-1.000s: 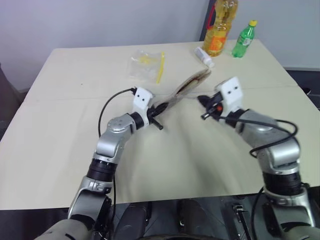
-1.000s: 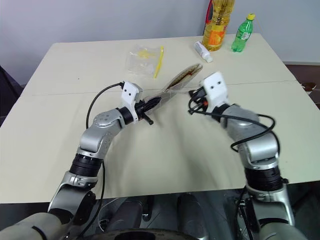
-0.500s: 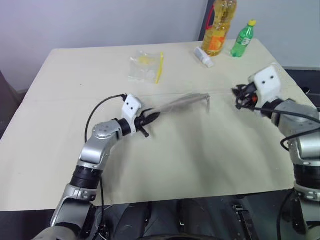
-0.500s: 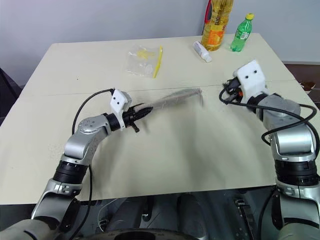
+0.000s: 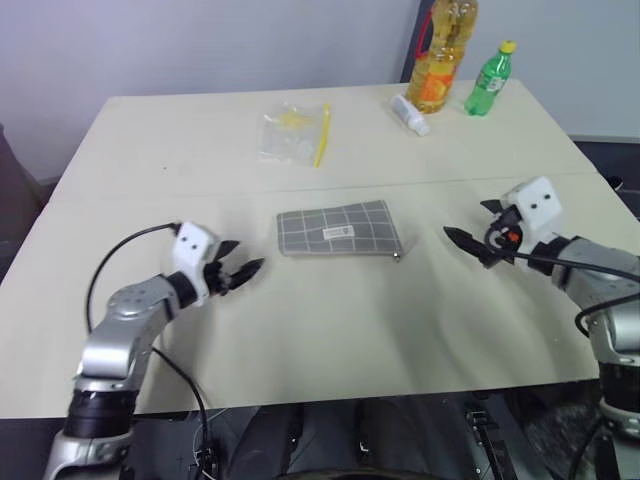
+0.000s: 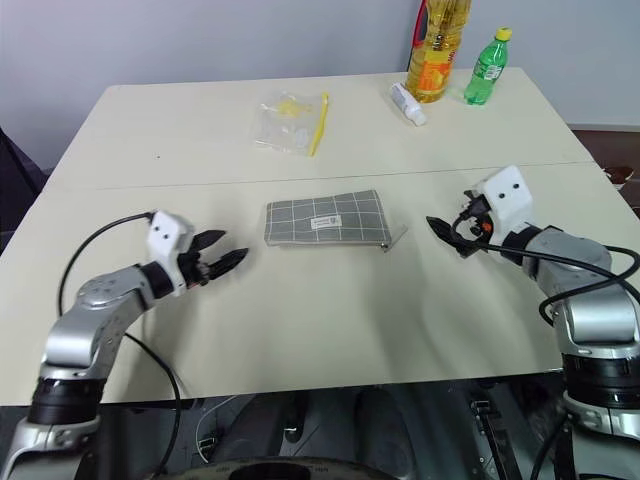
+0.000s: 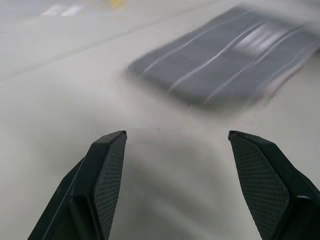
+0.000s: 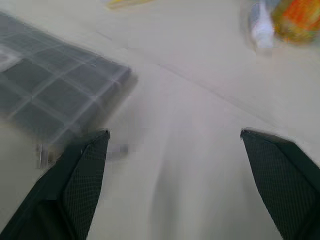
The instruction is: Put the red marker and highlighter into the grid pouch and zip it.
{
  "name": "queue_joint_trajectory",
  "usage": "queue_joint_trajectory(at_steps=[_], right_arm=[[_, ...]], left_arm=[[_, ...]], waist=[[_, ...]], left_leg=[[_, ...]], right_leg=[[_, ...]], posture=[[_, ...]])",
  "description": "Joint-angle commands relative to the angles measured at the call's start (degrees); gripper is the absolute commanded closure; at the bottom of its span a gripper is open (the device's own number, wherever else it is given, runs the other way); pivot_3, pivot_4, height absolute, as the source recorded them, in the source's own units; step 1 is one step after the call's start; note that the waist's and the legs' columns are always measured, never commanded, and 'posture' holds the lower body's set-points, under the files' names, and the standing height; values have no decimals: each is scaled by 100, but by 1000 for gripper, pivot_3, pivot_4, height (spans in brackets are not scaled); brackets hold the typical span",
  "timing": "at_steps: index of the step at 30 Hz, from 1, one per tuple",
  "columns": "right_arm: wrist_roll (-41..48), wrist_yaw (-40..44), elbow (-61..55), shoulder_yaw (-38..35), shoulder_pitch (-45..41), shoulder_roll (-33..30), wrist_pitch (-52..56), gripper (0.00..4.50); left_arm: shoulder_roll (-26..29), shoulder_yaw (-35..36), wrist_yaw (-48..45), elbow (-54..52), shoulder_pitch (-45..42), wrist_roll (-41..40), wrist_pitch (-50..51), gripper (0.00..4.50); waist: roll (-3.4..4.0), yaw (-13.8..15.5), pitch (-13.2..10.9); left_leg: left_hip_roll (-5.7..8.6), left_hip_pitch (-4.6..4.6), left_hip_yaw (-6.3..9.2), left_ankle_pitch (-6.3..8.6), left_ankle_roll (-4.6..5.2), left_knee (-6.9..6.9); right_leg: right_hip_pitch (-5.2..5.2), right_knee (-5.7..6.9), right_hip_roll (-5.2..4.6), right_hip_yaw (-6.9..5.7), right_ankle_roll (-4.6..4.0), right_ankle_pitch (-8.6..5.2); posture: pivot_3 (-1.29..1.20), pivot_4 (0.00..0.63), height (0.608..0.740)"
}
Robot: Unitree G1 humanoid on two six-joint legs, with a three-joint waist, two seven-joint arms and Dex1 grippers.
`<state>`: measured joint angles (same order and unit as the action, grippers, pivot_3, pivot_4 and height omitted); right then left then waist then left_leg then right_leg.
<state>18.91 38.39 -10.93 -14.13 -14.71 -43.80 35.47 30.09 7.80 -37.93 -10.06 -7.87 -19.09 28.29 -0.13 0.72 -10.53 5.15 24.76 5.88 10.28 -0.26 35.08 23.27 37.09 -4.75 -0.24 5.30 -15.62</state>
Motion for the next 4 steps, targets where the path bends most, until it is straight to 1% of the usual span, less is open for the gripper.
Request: queue_joint_trajectory(at_steps=[1, 4], right_arm=[[347, 221, 24, -462, 111, 16, -180, 164], [433, 343, 85, -458, 284, 85, -296, 164]], left_arm=[[202, 486, 89, 20, 223, 24, -306, 1078], [276, 724, 142, 107, 295, -34, -417, 1078]], waist=[[0, 0, 0], [0, 2, 0]], left_leg=[[0, 0, 0, 0, 0, 0], [-2, 0, 0, 3, -4, 1]], right_leg=[[0, 0, 0, 0, 0, 0], [-2, -2, -1, 0, -2, -1]], posture=[[0, 150, 740], [0, 150, 740]])
